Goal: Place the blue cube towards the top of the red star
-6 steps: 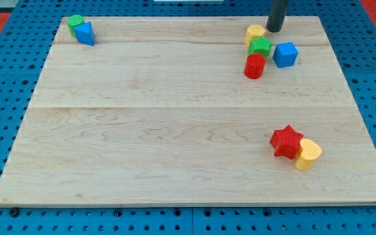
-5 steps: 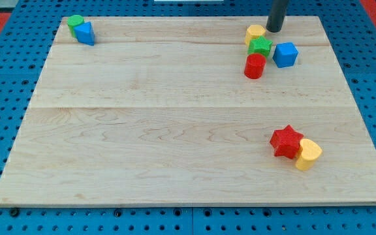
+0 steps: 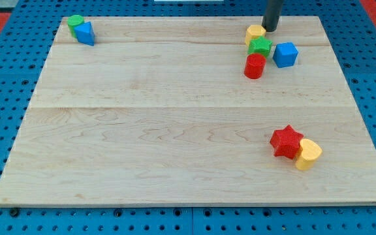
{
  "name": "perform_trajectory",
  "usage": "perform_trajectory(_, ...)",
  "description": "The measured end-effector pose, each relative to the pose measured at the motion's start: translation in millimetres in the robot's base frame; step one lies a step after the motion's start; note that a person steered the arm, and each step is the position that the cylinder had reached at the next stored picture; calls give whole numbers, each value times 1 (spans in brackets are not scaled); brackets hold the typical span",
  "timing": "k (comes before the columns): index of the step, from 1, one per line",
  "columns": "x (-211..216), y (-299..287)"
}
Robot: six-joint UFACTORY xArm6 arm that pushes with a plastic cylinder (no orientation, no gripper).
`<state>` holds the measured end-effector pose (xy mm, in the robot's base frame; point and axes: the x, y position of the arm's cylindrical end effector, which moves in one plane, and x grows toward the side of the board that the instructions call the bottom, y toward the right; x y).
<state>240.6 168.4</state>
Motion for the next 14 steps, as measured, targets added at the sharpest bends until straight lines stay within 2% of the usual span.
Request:
perform_trajectory(1, 43, 0)
perform_trajectory(2, 61, 5)
perform_trajectory(3, 49, 30)
perform_trajectory(4, 67, 50)
perform_trajectory(5, 141, 27)
perform_trajectory(6, 160, 30)
perform_trajectory(7, 139, 10)
perform_trajectory(8, 140, -24)
perform_trajectory(9, 174, 2)
perform_trajectory(10, 180, 32)
perform_trajectory(11, 204, 31)
perform_trajectory(12, 169, 27)
perform_trajectory(13, 171, 10)
perform_trajectory(14, 222, 11)
